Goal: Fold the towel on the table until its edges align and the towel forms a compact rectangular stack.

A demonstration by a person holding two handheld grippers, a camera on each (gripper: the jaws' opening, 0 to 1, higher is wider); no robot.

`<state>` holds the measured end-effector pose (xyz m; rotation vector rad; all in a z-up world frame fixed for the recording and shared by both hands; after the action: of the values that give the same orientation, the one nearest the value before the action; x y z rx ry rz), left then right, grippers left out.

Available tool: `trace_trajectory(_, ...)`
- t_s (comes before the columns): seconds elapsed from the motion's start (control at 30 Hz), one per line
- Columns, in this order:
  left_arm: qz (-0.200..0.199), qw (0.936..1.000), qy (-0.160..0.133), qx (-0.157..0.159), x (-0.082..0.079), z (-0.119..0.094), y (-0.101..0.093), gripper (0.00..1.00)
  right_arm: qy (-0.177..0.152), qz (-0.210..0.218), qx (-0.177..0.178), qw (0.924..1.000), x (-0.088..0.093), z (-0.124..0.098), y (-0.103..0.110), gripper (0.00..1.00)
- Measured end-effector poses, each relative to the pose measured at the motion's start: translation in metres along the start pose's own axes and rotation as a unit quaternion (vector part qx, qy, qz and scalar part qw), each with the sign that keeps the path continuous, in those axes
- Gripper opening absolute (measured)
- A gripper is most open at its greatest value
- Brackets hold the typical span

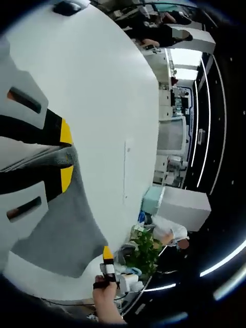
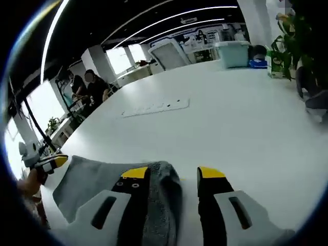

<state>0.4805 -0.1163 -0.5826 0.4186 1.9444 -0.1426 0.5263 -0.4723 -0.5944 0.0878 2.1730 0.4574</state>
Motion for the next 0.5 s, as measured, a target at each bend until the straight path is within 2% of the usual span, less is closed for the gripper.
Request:
trace_trajectory(0.07, 0.004, 0.9999, -0.011, 0.004, -0.009, -0.006, -0.006, 0.17, -0.013, -0.002, -0.018, 0.9998, -0.009, -0.004, 0.004, 0.33)
trace_trajectory(0.1, 0.001, 0.9996, -0.026, 0.012, -0.018, -0.01, -0.013, 0.17, -0.016, -0.002, -0.03, 0.9994, -0.012, -0.005, 0.008, 0.26)
trace_trajectory(0.23, 0.023, 0.997, -0.051, 0.053, -0.038, -0.019, -0.046, 0.17, 0.002, -0.025, -0.077, 0.9967, -0.008, -0.003, 0.028, 0.02)
trace_trajectory(0.27, 0.039, 0.9953, -0.054, 0.07, -0.041, -0.02, -0.06, 0.17, 0.01, -0.029, -0.085, 0.9959, -0.004, -0.002, 0.035, 0.0)
trace_trajectory(0.4, 0.063, 0.9877, -0.049, 0.135, -0.042, -0.021, -0.109, 0.12, 0.029, -0.054, -0.105, 0.9926, 0.009, 0.003, 0.055, 0.0)
trace_trajectory(0.47, 0.071, 0.9825, -0.039, 0.168, -0.039, -0.021, -0.13, 0.1, 0.037, -0.065, -0.12, 0.9899, 0.015, 0.004, 0.066, 0.0)
trace_trajectory(0.5, 0.073, 0.9816, -0.036, 0.173, -0.037, -0.021, -0.135, 0.09, 0.042, -0.071, -0.13, 0.988, 0.018, 0.006, 0.072, 0.0)
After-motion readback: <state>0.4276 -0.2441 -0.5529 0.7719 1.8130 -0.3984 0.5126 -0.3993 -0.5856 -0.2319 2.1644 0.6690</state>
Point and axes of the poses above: the point that each gripper's makers call its tool centre point, and the gripper's own axes: z roughly forward along the fingers, y roughly to its left, x roughly out of its underside, the point moved 3 cm from there along -z, roughly backward along the fingers, and after that the axes turned 9 degrees about z, right-handed, at the moved point
